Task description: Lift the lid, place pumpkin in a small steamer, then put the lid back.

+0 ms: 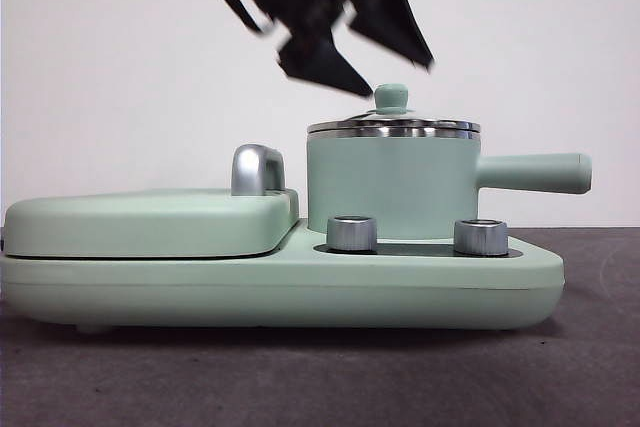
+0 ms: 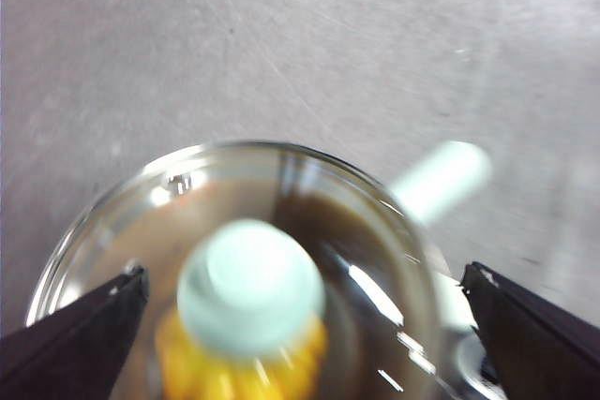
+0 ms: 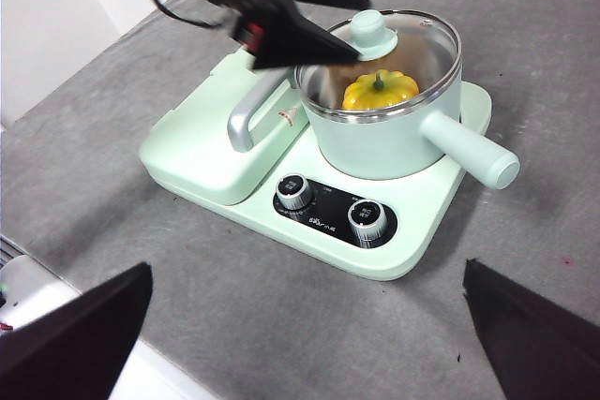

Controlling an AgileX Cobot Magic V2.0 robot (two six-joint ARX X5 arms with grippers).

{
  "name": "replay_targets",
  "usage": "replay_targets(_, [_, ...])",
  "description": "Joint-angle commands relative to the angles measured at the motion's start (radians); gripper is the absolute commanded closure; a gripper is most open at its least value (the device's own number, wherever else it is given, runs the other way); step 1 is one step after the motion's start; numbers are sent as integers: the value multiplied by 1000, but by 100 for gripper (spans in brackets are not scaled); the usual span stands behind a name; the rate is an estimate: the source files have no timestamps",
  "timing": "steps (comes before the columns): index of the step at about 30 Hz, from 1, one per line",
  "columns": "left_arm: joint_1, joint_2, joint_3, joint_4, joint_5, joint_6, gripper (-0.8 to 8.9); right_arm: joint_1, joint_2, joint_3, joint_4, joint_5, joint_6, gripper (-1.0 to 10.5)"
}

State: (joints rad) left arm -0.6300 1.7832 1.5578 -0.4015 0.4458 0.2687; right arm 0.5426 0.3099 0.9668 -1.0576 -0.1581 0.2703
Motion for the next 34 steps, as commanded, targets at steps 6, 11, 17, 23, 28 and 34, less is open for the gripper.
replay_targets(6, [3, -232, 45, -323, 0, -93, 257, 7, 2, 7, 10, -45, 11, 418])
replay_targets(11, [5, -395, 44, -539, -1, -105, 257, 7, 2, 7, 10, -74, 11, 418])
replay_targets(17, [29, -583, 37, -758, -1, -108, 258, 7, 2, 7, 30, -79, 10, 418])
replay_targets(23, [75, -794, -50, -833, -1, -138, 274, 7, 2, 7, 72, -79, 10, 418])
replay_targets(28, [118, -1015, -207, -760, -5, -193, 357, 7, 2, 7, 78, -79, 10, 418])
replay_targets(34, [143, -1229, -410, -680, -58, -266, 357, 7, 2, 7, 78, -78, 10, 418])
